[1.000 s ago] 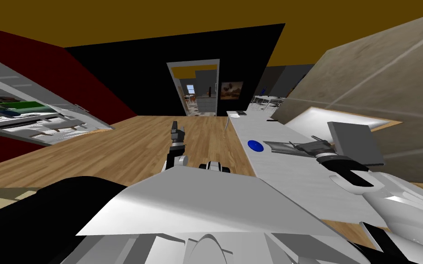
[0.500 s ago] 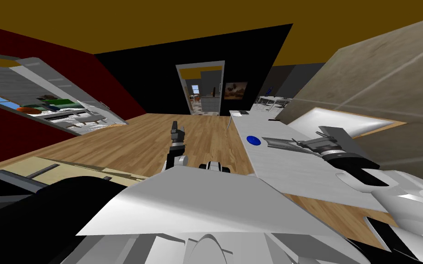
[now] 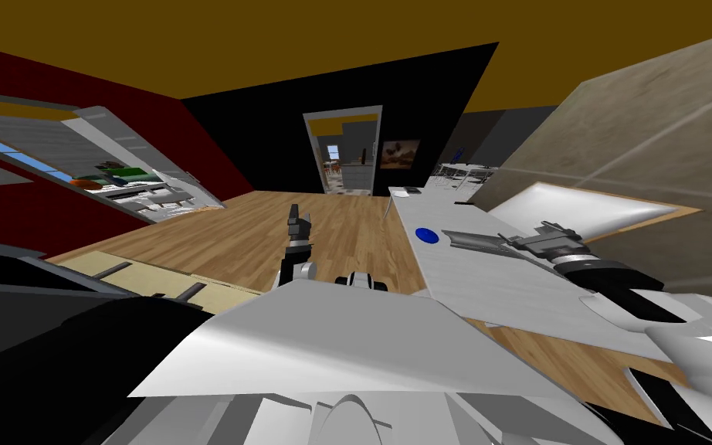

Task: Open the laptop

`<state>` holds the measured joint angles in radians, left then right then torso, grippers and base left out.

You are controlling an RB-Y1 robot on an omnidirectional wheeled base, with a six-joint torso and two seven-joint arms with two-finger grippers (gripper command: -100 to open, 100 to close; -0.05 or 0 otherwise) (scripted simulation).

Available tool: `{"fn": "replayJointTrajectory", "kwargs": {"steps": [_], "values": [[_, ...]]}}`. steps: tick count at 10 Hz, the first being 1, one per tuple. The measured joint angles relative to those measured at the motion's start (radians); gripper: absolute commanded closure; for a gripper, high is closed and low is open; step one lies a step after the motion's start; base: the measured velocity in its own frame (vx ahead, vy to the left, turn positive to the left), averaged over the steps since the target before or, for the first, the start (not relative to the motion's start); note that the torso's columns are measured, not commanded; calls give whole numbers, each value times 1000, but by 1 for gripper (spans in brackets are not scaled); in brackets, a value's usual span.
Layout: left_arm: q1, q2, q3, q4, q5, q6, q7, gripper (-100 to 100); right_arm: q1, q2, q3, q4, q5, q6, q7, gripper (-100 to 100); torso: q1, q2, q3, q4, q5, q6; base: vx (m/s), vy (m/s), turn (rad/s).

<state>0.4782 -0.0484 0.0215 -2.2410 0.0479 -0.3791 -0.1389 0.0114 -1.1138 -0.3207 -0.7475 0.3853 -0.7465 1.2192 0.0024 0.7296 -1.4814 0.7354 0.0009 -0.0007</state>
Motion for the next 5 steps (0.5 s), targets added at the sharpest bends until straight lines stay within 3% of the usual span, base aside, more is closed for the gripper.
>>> {"fn": "replayJointTrajectory", "kwargs": {"steps": [3, 4, 5], "values": [[0, 0, 0, 0, 0, 0, 0, 0, 31, -17, -29, 42, -15, -53, 2, -100, -3, 10, 7, 3, -1, 1, 85, 16, 21], [0, 0, 0, 0, 0, 0, 0, 0, 32, -18, -30, 44, -15, -58, 3, -100, -3, 13, 8, 4, -1, 1, 3, 19, 39], [0, 0, 0, 0, 0, 0, 0, 0, 6, -40, -18, 81, -11, -70, -8, -100, -2, 13, 8, 4, -1, 1, -11, 17, 19]]}}
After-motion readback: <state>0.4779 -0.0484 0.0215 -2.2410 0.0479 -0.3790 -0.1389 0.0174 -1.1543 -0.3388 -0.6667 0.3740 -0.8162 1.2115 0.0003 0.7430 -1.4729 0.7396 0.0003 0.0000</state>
